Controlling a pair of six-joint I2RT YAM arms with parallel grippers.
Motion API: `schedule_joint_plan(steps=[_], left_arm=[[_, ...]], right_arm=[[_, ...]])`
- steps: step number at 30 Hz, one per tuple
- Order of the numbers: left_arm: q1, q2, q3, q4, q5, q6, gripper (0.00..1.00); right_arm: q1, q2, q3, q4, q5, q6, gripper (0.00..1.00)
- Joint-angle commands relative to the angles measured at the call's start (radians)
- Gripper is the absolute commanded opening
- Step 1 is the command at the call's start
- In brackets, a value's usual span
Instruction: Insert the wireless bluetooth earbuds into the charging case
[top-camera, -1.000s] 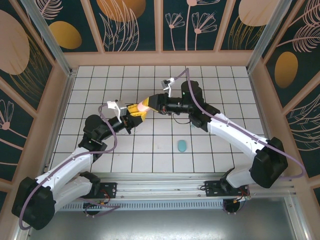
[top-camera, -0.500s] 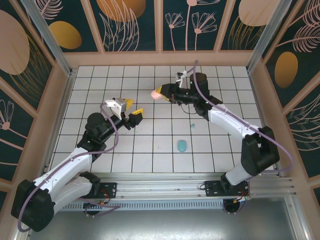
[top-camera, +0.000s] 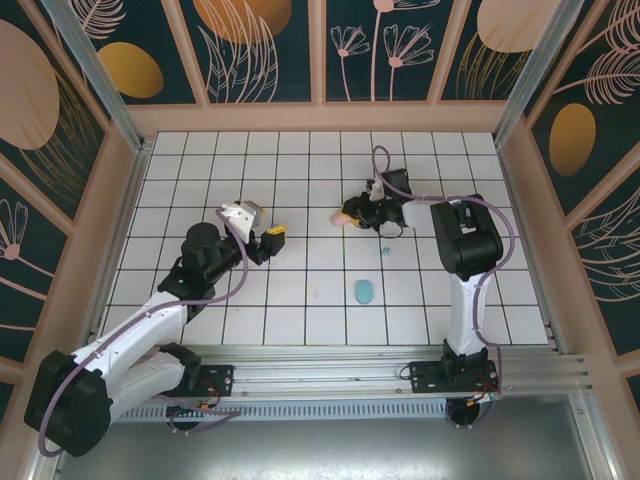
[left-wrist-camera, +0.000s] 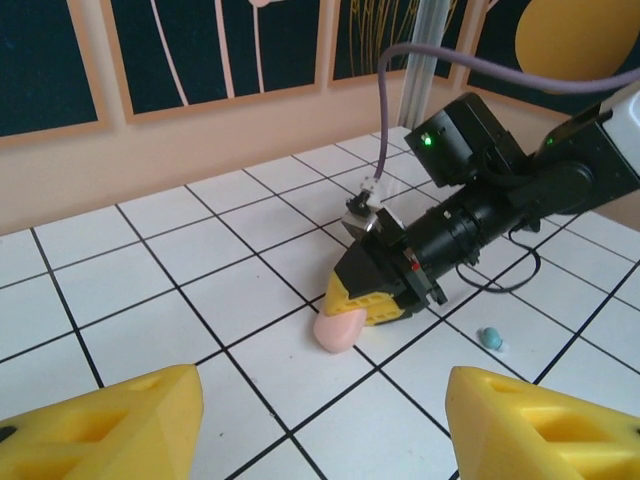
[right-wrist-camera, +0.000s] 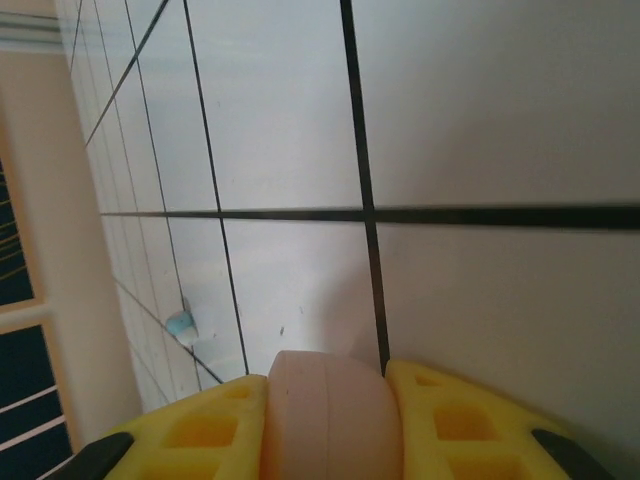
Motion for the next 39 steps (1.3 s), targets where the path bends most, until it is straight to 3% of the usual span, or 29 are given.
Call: schedule_joint_plan(steps=[1, 5, 8, 12, 19, 27, 39], left_arm=[[0.004, 0.015, -0.003, -0.018, -0.012, 0.033, 0.62], [0.002, 0.038, -0.004, -0.030, -0.028, 0.025, 0.60], [-0.029, 0.067, 0.010, -0.063, -0.078, 0.001, 0.57], [-0.193, 0.150, 0.078, -0.150, -0.295, -0.059, 0.57], [-0.432, 0.375, 0.211, -0.211, -0.464, -0.415, 0.56], [-0.673, 0.665, 0.445, -0.303, -0.520, -0.590, 0.72], [-0.735, 0.902, 0.640, -0.529, -0.468, -0.636, 0.80]], right_arm=[[-0.007, 0.010, 0.061, -0.102, 0.027, -0.103, 0.37], [-0.013, -0.028, 0.077, -0.217, 0.119, -0.144, 0.51], [-0.012, -0.091, 0.085, -0.308, 0.201, -0.186, 0.56], [-0.014, -0.197, 0.060, -0.394, 0.280, -0.230, 0.57], [-0.052, -0.454, -0.149, -0.387, 0.311, -0.218, 0.58], [-0.128, -0.707, -0.397, -0.346, 0.273, -0.201, 0.58], [-0.153, -0.872, -0.545, -0.308, 0.248, -0.208, 0.60]])
